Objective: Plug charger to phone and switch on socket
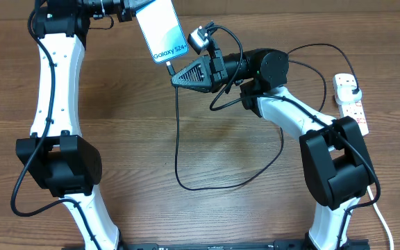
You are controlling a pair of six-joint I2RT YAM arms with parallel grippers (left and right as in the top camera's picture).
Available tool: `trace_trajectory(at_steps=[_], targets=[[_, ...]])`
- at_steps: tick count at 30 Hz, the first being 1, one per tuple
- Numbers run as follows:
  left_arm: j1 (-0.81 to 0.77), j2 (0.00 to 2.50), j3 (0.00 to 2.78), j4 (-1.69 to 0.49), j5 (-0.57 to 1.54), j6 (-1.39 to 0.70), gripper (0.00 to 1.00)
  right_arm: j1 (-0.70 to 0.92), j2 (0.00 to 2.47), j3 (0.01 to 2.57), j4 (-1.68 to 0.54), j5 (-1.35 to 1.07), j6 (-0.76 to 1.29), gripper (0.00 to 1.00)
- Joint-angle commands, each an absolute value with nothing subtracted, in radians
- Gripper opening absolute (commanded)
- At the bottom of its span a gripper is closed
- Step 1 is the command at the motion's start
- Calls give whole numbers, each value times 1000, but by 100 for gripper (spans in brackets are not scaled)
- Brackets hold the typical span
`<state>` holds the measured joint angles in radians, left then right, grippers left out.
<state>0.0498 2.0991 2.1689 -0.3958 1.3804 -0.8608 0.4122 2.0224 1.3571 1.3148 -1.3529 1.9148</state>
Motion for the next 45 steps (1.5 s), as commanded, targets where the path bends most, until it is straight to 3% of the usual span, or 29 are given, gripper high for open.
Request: trace_trajectory(at_steps=[1, 11, 45], targets=[[46, 2104, 2184, -393, 1389, -834, 4, 409, 2014, 1370, 1320, -1336, 1910, 4], [46, 2104, 2184, -393, 1433, -925, 4, 408, 2014, 1370, 1319, -1335, 1895, 4], [45, 2104, 2184, -393, 1422, -897, 4, 369, 2014, 1370, 1320, -1309, 1880, 4]])
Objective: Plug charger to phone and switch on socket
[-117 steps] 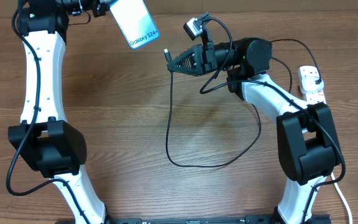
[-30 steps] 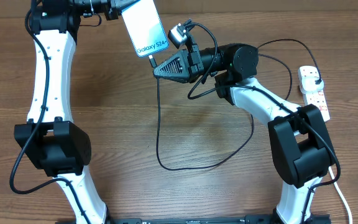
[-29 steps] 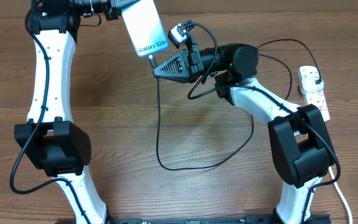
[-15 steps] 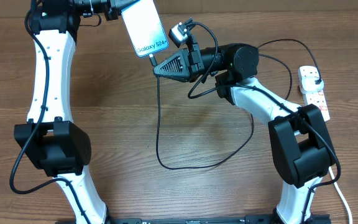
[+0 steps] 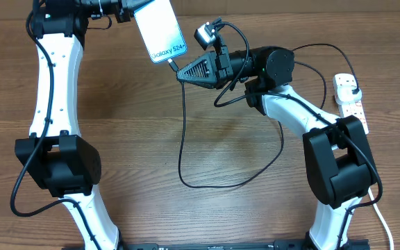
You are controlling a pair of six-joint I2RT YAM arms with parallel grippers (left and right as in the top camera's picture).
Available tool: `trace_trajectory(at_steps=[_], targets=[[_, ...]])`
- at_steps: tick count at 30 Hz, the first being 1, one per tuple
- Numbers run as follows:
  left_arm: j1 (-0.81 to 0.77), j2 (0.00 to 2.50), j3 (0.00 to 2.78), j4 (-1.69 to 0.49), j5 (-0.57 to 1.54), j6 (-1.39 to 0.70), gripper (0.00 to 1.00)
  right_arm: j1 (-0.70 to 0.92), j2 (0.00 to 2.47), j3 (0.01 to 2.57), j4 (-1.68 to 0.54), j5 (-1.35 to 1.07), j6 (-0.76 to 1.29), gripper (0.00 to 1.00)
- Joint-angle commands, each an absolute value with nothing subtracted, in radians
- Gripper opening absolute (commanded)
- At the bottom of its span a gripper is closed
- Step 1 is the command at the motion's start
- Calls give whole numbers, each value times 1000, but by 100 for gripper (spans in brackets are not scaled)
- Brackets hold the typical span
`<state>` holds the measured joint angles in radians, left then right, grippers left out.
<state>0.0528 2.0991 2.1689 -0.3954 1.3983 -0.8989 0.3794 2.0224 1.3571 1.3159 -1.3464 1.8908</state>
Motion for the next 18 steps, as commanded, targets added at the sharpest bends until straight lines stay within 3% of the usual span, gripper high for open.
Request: trace_trajectory(at_steps=[1, 9, 18], targets=[[45, 2104, 2184, -393, 1413, -897, 4, 369, 2014, 1370, 1320, -1310, 1880, 4], [47, 2104, 2184, -393, 1277, -931, 4, 369, 2014, 1370, 1320, -1311, 1880, 4], [47, 2104, 2184, -393, 1280, -958, 4, 369, 2014, 1370, 1320, -1314, 1879, 4]])
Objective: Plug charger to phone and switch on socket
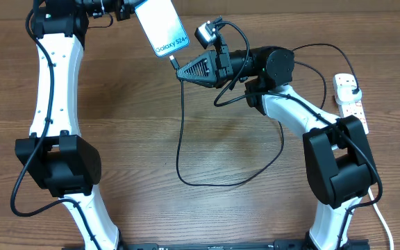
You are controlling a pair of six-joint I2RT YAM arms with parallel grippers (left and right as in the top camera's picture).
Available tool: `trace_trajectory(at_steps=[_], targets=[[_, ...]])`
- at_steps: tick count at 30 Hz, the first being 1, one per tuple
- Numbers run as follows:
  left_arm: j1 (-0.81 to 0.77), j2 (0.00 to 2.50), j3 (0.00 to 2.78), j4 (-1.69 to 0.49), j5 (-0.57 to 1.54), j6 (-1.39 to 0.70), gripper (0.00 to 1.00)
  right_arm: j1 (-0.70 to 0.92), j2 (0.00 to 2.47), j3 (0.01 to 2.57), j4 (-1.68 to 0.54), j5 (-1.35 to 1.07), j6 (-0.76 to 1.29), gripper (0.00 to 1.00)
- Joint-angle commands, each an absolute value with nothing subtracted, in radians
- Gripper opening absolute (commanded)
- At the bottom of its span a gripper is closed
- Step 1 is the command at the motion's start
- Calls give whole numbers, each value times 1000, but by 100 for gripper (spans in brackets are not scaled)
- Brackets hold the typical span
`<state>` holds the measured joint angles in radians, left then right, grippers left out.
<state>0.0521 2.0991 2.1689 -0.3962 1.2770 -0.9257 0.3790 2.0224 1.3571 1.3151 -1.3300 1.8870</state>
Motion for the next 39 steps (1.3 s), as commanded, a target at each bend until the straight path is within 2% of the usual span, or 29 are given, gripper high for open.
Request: trace_trajectory(at_steps=[1, 14, 39], targets=[[48, 2104, 2184, -393, 1283, -970, 4, 369, 2014, 1370, 1320, -1314, 1876, 4], [74, 2104, 2184, -393, 1357, -969, 4, 351, 2014, 1370, 1319, -1301, 1876, 4], [28, 2104, 2183, -393, 1354, -953, 4, 351, 2014, 1370, 1319, -1298, 1876, 4]])
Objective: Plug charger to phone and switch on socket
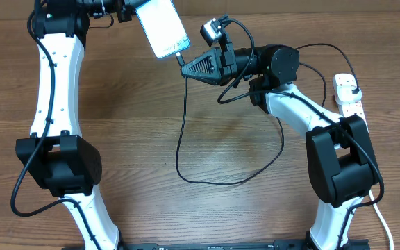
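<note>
A white-screened phone (162, 28) hangs in the air at the top, held at its upper end by my left gripper (132, 10). My right gripper (185, 67) is shut on the charger plug, which sits right at the phone's lower edge. The black cable (185, 146) drops from there, loops over the table and runs back right. The white socket strip (351, 101) lies at the right edge with a plug in it; its switch state is too small to read.
The right arm's black wiring (304, 55) arcs above the table toward the socket strip. The cable loop lies across the middle of the brown wooden table (130, 160). Both arm bases stand at the near edge.
The phone has tilted and its screen text no longer shows. My right gripper has moved slightly up and right, with the plug now right against the phone's lower edge.
My left gripper held the phone aloft throughout. At first my right gripper was just below the phone's lower end with the plug. It then sat a little further right, the plug tip near the phone's corner. Now the plug meets the phone's bottom edge.
</note>
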You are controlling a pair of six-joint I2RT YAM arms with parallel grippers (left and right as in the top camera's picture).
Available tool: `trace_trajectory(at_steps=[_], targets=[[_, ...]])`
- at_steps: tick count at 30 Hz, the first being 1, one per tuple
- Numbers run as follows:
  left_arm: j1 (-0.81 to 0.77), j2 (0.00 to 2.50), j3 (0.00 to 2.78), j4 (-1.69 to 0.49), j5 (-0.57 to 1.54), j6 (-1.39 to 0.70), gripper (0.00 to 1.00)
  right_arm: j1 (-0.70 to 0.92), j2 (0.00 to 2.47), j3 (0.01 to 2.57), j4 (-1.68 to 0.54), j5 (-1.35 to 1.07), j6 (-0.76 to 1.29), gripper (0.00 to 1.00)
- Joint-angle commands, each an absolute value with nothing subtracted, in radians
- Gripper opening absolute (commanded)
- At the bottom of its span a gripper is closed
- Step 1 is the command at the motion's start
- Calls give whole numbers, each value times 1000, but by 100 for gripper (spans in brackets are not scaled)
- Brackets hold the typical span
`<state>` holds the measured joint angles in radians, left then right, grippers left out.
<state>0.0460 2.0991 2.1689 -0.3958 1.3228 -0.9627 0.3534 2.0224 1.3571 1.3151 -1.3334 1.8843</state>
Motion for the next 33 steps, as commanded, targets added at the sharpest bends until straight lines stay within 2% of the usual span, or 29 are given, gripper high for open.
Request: trace_trajectory(at_steps=[1, 33], targets=[[26, 2104, 2183, -393, 1354, -936, 4, 351, 2014, 1370, 1319, -1298, 1876, 4], [30, 2104, 2183, -411, 1323, -913, 4, 351, 2014, 1370, 1320, -1299, 1876, 4]])
